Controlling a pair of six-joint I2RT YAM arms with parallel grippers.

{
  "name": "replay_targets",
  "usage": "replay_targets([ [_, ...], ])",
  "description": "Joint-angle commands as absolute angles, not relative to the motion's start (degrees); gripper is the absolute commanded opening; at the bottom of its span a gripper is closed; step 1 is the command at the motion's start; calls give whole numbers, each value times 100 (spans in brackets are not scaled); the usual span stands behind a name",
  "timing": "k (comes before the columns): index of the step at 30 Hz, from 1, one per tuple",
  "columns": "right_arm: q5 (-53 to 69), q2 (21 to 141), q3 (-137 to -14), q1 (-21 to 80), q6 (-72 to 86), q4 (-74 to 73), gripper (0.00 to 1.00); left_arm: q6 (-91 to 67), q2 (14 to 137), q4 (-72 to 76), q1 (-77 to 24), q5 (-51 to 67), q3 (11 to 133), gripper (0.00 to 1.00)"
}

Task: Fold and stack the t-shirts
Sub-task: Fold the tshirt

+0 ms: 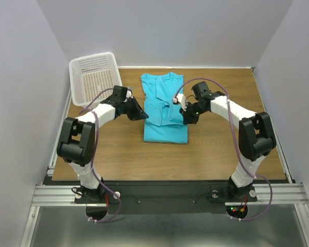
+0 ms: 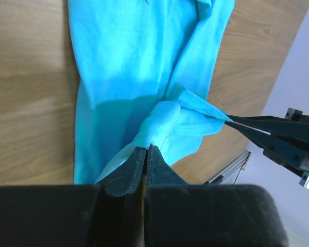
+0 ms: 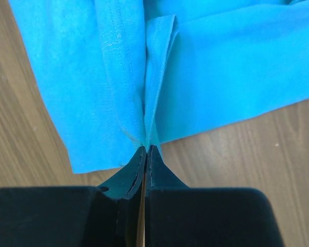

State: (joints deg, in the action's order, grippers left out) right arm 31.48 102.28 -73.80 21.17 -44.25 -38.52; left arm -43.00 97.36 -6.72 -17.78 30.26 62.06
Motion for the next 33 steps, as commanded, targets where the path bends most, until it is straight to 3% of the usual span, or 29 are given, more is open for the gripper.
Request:
replay_targets([
  [1, 3173, 10379, -7795, 2083, -4307, -3700, 1, -4070, 9870, -624, -1679, 3217, 6618, 0],
  [33, 2821, 11505, -9237, 1740, -4025, -3612, 1, -4078, 11416, -712, -1380, 3533, 8252, 0],
])
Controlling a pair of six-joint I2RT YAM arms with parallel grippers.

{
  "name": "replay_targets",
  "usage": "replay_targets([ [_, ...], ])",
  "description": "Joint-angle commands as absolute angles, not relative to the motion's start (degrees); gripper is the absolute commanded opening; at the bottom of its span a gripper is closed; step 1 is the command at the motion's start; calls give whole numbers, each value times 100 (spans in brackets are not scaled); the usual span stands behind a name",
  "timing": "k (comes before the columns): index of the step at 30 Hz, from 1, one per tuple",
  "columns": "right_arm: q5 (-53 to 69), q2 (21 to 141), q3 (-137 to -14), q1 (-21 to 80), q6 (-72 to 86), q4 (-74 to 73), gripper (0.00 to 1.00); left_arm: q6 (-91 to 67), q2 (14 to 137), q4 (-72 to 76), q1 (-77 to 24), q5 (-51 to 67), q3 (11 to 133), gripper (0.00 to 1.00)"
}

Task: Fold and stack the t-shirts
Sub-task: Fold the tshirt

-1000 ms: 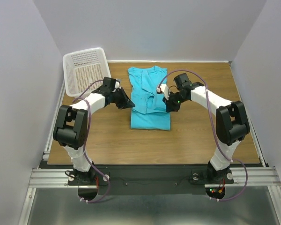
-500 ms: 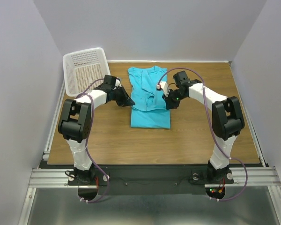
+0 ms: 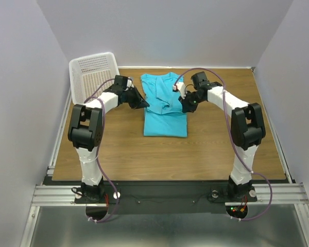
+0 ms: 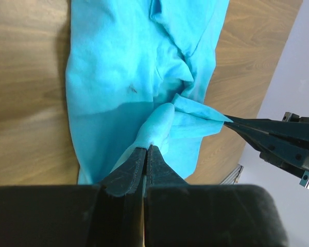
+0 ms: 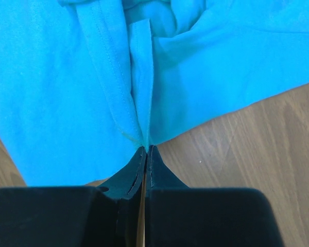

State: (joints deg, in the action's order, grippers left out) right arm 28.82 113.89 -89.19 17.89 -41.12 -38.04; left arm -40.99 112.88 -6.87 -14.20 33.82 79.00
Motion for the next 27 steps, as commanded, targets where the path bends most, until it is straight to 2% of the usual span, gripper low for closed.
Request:
replay_targets([
  [1, 2821, 11583, -9281, 1740, -4008, -3612, 0, -4069, 11443, -729, -1371, 3533, 8288, 0],
  [22, 2760, 12102, -10090, 1652, -3911, -3612, 1, -4078, 11795, -800, -1151, 3542, 8754, 0],
  [27, 2795, 12252, -10239, 1652, -3876, -3621, 3, -4087, 11891, -791, -1125, 3559, 8798, 0],
])
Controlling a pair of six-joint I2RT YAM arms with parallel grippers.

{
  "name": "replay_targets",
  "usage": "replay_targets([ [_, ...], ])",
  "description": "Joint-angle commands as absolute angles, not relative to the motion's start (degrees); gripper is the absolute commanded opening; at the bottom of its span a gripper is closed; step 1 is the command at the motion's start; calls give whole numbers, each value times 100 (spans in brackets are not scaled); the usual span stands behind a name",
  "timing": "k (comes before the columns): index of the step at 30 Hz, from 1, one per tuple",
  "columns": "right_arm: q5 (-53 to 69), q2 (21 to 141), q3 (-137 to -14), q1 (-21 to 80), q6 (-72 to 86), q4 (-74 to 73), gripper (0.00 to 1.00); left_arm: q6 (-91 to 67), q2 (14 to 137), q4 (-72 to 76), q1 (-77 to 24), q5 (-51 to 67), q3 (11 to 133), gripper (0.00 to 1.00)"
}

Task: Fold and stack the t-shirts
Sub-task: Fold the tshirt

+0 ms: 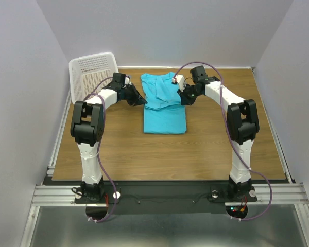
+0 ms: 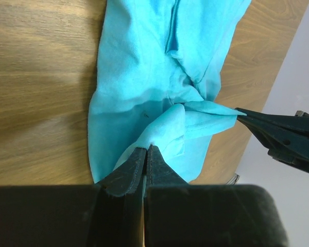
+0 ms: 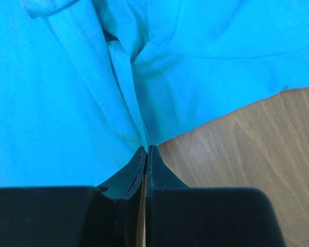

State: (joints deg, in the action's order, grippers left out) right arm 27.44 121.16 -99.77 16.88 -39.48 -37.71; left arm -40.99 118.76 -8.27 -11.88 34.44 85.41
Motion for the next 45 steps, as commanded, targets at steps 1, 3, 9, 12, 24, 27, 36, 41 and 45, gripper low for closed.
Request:
replay_targets([
  [1, 2795, 12269, -10265, 1652, -3876, -3621, 3, -4096, 11909, -782, -1125, 3551, 8815, 0],
  [3, 2786, 12339, -10309, 1652, -3858, -3621, 5, -4131, 11953, -765, -1107, 3551, 8877, 0],
  [9, 2742, 12507, -10564, 1652, -3788, -3612, 14, -4236, 12032, -738, -1028, 3516, 9035, 0],
  [12, 2655, 12559, -10687, 1644, -3736, -3612, 37, -4271, 12093, -738, -1002, 3524, 9114, 4],
  [24, 1652, 12139, -10793, 1617, -2400, -2839, 63, -4254, 11866, -729, -967, 3735, 9650, 49],
  [27, 1634, 11998, -10565, 1617, -1987, -2663, 53, -4123, 11708, -659, -975, 3771, 9659, 50],
  [36, 3885, 11583, -9457, 1626, -2769, -2803, 17, -2885, 10926, -1115, -1011, 3692, 8904, 33],
  [41, 3833, 12067, -9773, 1652, -2848, -3146, 13, -2470, 10793, -1291, -1238, 3393, 8385, 0],
  [45, 3569, 12444, -10028, 1723, -2795, -3199, 11, -2277, 10915, -1353, -1502, 3279, 8244, 0],
])
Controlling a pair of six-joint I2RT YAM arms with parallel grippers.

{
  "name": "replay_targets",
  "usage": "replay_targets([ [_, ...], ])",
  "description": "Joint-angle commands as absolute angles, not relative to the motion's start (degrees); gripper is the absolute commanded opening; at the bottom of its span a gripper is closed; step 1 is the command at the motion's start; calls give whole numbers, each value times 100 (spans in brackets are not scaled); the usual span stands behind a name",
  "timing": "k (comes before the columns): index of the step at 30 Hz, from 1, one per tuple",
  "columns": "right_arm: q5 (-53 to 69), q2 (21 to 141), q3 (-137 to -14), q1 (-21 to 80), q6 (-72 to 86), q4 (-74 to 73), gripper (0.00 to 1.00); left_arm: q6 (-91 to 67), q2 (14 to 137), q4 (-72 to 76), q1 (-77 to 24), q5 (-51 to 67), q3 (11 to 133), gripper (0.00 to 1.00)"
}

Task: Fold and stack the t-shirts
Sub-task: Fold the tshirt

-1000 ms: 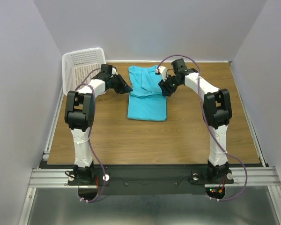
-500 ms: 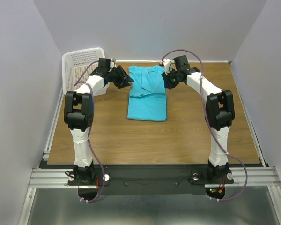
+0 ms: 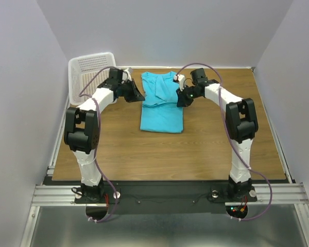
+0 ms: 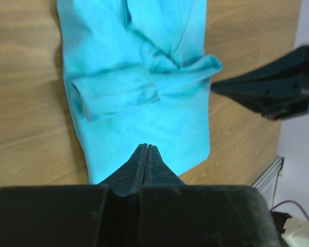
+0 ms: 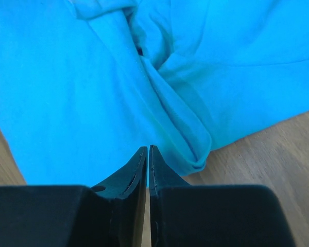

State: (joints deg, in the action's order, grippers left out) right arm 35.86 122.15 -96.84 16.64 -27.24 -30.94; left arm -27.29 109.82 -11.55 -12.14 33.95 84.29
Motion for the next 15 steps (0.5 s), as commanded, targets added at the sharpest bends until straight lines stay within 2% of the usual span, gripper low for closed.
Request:
replay_targets([
  [1, 3534, 12489, -10098, 1731, -2786, -3199, 10, -2198, 10951, -1380, -1555, 3200, 8235, 0],
  [15, 2778, 12990, -10863, 1731, -2382, -3182, 3, -2083, 11943, -1468, -1854, 2637, 8735, 0],
])
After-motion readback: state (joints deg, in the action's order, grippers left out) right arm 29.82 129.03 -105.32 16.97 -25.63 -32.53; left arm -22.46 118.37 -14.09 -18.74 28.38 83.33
